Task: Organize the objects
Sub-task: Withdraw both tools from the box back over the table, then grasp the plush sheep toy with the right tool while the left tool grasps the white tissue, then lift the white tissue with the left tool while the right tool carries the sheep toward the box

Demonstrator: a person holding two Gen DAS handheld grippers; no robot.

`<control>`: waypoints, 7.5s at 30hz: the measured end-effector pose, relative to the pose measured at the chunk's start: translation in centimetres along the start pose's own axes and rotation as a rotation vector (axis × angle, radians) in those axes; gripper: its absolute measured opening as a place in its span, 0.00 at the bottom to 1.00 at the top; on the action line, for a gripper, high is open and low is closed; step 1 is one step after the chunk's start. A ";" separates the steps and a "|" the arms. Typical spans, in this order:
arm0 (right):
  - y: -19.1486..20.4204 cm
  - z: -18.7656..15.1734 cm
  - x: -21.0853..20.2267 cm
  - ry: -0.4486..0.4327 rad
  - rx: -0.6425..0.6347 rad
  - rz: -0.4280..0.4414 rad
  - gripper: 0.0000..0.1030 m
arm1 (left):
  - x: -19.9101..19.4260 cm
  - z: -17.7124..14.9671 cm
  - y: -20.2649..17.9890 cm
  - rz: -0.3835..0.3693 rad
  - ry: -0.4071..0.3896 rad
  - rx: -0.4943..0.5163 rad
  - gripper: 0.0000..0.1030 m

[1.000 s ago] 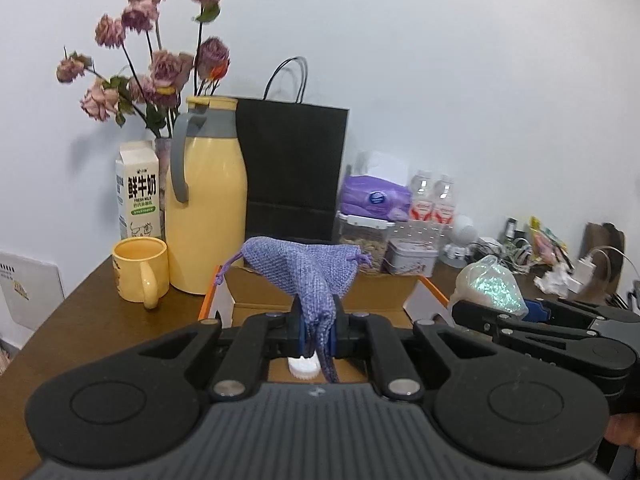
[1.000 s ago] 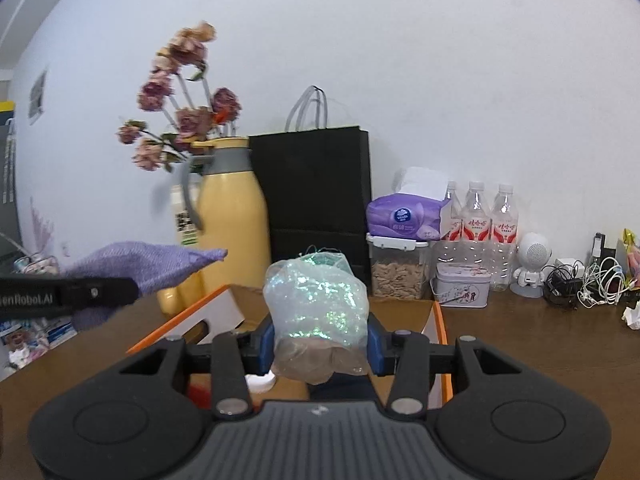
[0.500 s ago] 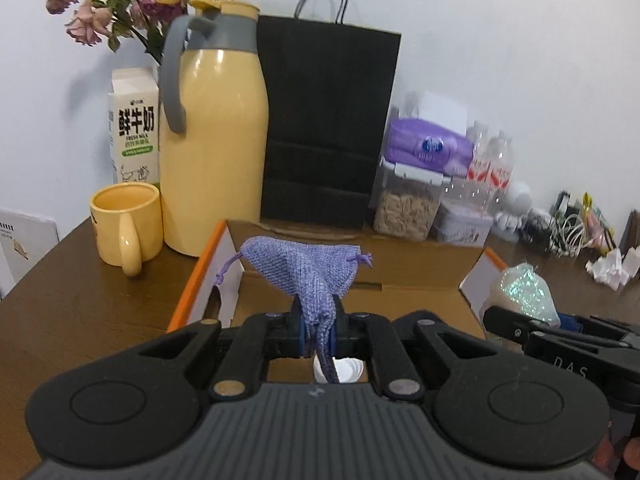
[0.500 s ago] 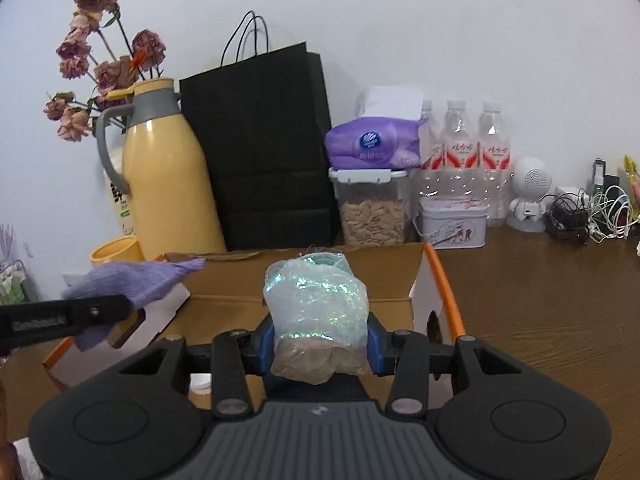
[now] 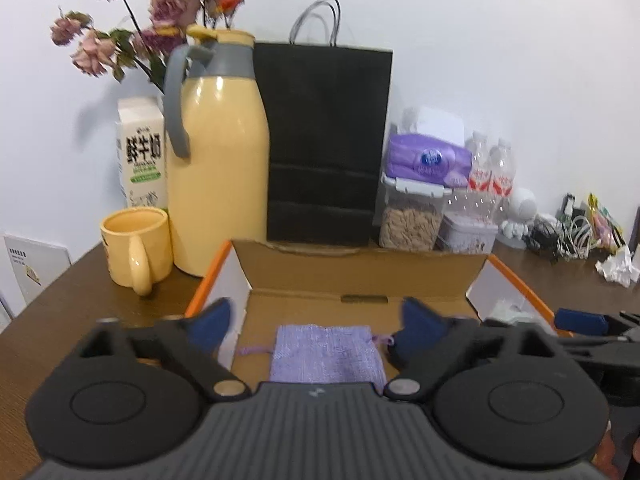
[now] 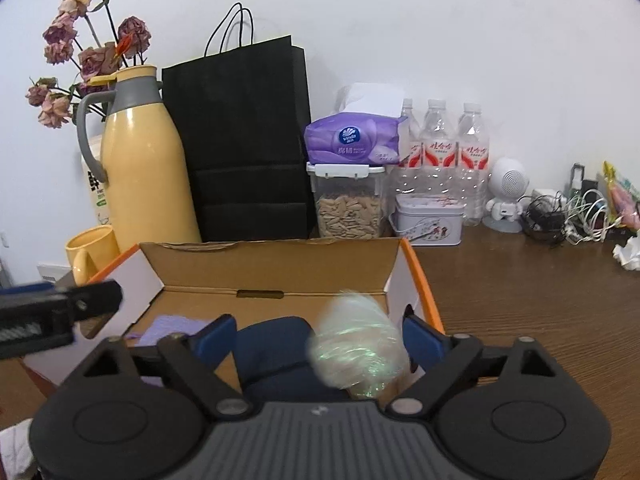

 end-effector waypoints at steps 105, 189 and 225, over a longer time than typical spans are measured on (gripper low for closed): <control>-2.5 -11.3 -13.3 0.011 -0.033 -0.027 0.48 | -9.8 -8.9 10.1 0.139 0.307 0.175 1.00; -1.6 -10.4 -13.8 -0.063 -0.059 0.010 0.48 | -6.4 -7.5 14.1 0.041 0.391 0.136 1.00; -0.4 -5.8 -14.7 -0.170 -0.128 0.004 0.48 | -10.4 -0.5 7.2 -0.103 0.108 0.065 0.68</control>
Point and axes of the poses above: each gripper's, at about its wrist camera, not at the fingertips, and x roughly the way its jaws point, y to its left, z to its top, the point moved 3 cm from there along x, roughly the way its jaws point, and after that the axes turned 7 degrees about -x, right-handed, at the moved point
